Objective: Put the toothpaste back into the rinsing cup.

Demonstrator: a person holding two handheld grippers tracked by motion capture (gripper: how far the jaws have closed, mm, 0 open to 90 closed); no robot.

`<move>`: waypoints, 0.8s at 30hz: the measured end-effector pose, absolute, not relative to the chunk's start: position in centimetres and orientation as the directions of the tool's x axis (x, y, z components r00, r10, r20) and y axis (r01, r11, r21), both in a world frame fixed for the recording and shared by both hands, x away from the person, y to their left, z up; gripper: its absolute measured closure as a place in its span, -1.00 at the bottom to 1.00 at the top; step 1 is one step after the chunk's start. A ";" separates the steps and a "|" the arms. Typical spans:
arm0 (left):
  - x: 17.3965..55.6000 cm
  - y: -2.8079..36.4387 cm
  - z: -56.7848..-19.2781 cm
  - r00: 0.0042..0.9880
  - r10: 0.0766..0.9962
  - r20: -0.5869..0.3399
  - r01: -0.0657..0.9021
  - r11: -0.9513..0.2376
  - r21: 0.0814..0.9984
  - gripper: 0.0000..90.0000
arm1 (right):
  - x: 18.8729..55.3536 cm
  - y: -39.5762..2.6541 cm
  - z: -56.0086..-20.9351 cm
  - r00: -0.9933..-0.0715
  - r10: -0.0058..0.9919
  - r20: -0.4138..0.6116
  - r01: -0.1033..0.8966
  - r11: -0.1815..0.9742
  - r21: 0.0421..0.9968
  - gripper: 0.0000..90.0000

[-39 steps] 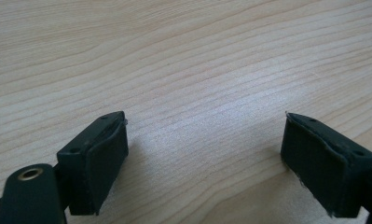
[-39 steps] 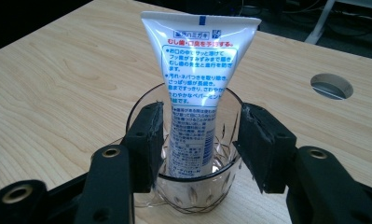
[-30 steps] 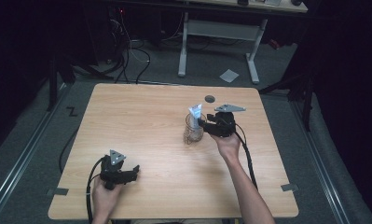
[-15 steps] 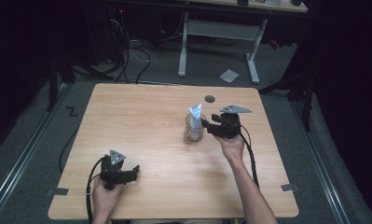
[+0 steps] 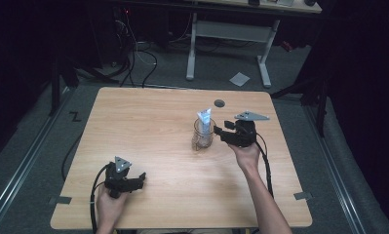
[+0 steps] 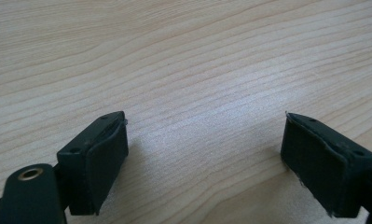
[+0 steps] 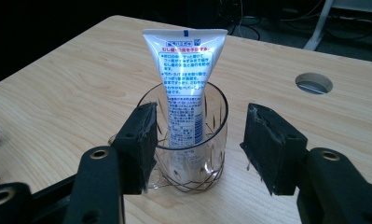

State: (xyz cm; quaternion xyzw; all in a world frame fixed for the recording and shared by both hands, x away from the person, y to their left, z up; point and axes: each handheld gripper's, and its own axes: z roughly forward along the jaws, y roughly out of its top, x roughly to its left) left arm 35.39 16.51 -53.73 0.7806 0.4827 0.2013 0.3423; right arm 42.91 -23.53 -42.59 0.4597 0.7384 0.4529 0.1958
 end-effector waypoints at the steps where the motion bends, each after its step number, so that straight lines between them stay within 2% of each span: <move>1: 35.4 16.5 -53.7 0.453 0.891 -0.016 0.616 -0.300 0.729 -0.67 | 42.9 -23.5 -42.6 -0.501 0.856 0.127 0.502 0.167 0.849 -0.01; 24: 35.4 16.5 -53.7 0.451 0.892 -0.016 0.616 -0.299 0.729 -0.67 | 40.6 -25.5 -42.3 -0.500 0.847 0.182 0.500 0.111 0.859 -0.01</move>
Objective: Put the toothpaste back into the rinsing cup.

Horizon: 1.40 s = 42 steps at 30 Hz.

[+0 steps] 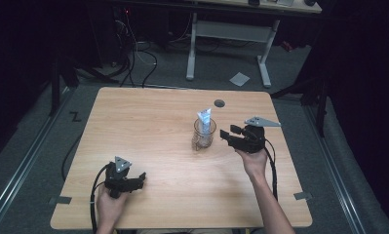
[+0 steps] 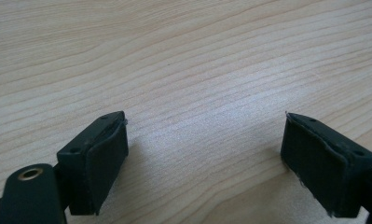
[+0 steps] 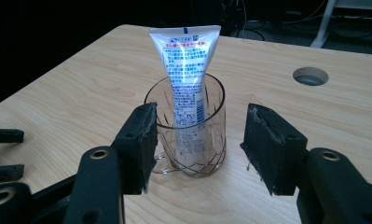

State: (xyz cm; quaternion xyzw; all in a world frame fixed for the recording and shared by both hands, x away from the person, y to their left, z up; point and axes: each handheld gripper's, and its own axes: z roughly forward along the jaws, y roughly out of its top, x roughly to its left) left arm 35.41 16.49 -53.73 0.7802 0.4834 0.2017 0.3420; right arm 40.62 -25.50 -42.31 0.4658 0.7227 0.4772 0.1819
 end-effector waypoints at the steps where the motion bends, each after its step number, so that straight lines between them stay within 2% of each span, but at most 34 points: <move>1: 35.4 16.5 -53.7 0.451 0.892 -0.016 0.616 -0.299 0.729 -0.66 | 40.5 -25.6 -42.3 -0.498 0.848 0.184 0.501 0.108 0.859 -0.01; 30: 35.4 16.5 -53.7 0.451 0.892 -0.016 0.616 -0.299 0.729 -0.66 | 38.5 -27.8 -43.9 -0.454 0.860 0.231 0.509 0.038 0.860 -0.01; 42: 35.4 16.5 -53.7 0.451 0.892 -0.016 0.617 -0.299 0.728 -0.67 | 37.4 -28.3 -44.6 -0.451 0.863 0.228 0.520 0.046 0.853 -0.01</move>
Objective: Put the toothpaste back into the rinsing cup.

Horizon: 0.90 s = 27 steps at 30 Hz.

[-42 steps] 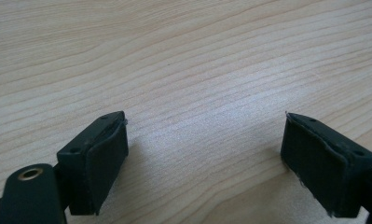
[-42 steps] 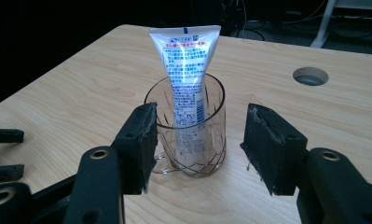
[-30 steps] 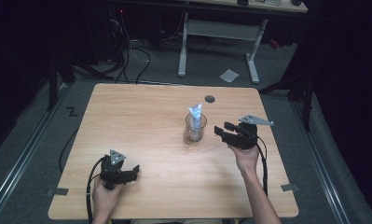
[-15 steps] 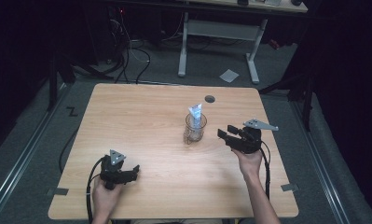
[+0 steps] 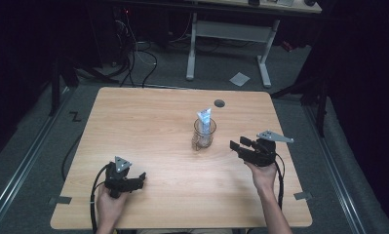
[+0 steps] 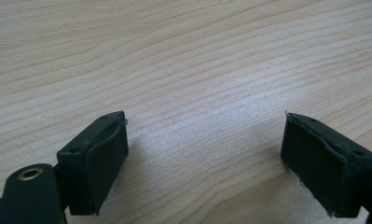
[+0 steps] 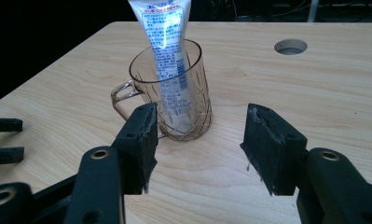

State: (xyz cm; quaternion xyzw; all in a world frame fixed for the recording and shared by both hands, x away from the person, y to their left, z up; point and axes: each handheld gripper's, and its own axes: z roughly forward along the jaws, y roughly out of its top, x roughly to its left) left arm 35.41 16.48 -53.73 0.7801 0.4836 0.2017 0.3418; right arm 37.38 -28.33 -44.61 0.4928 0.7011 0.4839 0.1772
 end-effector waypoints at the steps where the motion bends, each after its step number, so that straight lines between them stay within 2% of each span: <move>1: 35.4 16.5 -53.7 0.451 0.892 -0.016 0.617 -0.299 0.728 -0.67 | 37.2 -28.3 -44.7 -0.449 0.863 0.233 0.525 0.044 0.850 0.00; 27: 35.4 16.5 -53.7 0.451 0.892 -0.016 0.617 -0.299 0.728 -0.67 | 35.0 -28.3 -46.6 -0.475 0.857 0.201 0.530 0.096 0.843 0.00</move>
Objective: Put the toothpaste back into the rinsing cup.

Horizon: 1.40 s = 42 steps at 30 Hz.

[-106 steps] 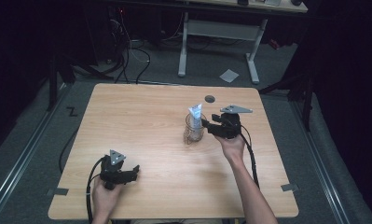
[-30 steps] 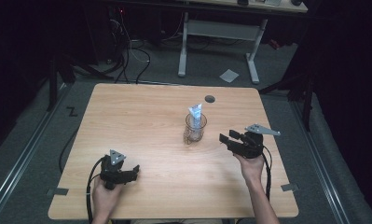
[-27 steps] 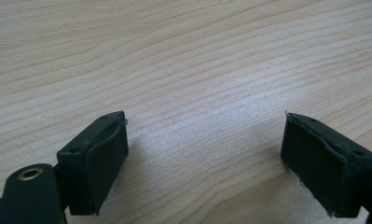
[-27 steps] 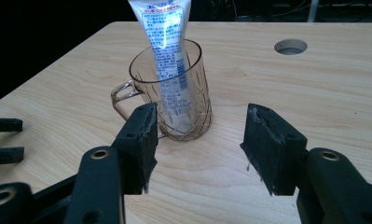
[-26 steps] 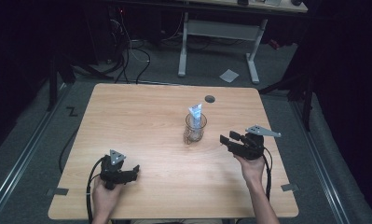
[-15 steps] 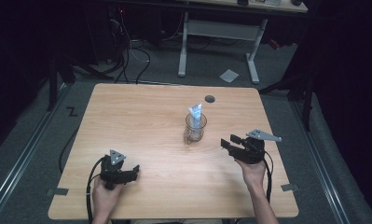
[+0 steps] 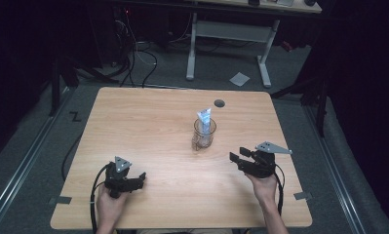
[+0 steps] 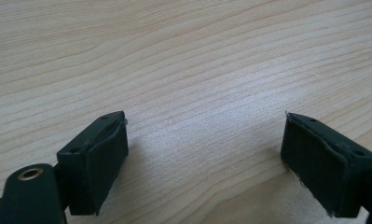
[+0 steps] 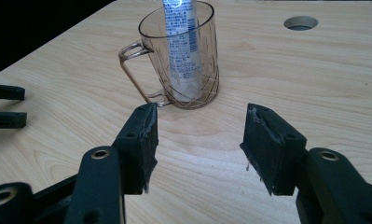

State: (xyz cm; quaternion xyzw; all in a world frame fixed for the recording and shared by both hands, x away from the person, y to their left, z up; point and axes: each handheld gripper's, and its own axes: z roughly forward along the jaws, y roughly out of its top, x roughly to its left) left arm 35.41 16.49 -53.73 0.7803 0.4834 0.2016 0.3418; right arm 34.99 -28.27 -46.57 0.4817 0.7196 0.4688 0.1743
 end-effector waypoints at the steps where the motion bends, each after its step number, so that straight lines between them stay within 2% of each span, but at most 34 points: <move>1: 35.4 16.5 -53.7 0.451 0.892 -0.016 0.617 -0.299 0.728 -0.67 | 34.9 -28.2 -46.6 -0.474 0.857 0.202 0.532 0.096 0.841 0.00; 27: 35.4 16.5 -53.7 0.451 0.892 -0.016 0.617 -0.299 0.728 -0.67 | 34.5 -26.7 -49.5 -0.500 0.849 0.170 0.545 0.155 0.824 0.04; 42: 35.4 16.5 -53.7 0.451 0.892 -0.016 0.616 -0.298 0.729 -0.67 | 35.2 -25.9 -51.5 -0.491 0.860 0.139 0.588 0.210 0.781 0.07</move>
